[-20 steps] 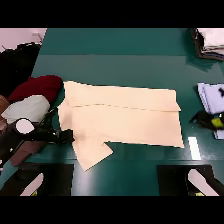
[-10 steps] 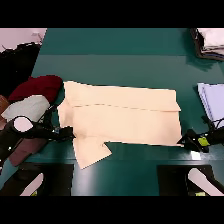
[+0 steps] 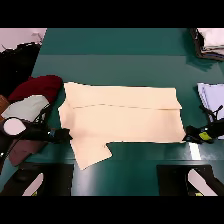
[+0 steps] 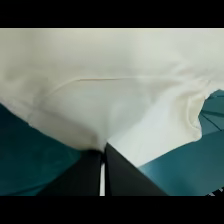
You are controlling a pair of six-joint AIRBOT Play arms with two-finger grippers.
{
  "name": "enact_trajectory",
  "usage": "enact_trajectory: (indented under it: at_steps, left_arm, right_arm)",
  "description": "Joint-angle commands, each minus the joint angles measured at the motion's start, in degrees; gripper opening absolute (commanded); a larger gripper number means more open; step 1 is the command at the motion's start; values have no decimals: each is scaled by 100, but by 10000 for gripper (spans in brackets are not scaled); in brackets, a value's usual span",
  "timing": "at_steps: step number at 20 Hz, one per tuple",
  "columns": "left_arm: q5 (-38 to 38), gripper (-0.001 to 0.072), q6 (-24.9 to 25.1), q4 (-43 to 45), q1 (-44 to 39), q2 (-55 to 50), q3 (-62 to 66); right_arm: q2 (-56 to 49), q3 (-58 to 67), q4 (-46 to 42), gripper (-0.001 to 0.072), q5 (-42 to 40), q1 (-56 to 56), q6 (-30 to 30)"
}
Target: Fold the shirts.
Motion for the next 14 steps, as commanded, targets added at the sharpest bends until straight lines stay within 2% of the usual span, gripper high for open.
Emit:
enact_trajectory:
  at_steps: [1, 3, 4, 7, 10, 14]
  left_arm:
    - [-1263, 22, -531, -13, 2, 826, 55]
    - [-1679, 22, -678, -269, 2, 1231, 219]
    - [-1635, 22, -702, -251, 4, 1246, 433]
    - [-848, 22, -422, 192, 4, 820, 1154]
    - [212, 24, 46, 732, 4, -275, 1727]
    - [1491, 24, 308, 750, 4, -1985, 2424]
  right_arm:
    - [885, 96, -732, 16, 848, 61, 7]
    - [1408, 144, -789, 15, 1038, 61, 35]
    - [1550, 240, -686, 15, 920, 81, 144]
    - [1445, 804, -358, 15, 271, 389, 225]
    - [457, 1519, -326, 15, -190, 879, 225]
    - [-1292, 2599, -319, 16, -717, 1414, 278]
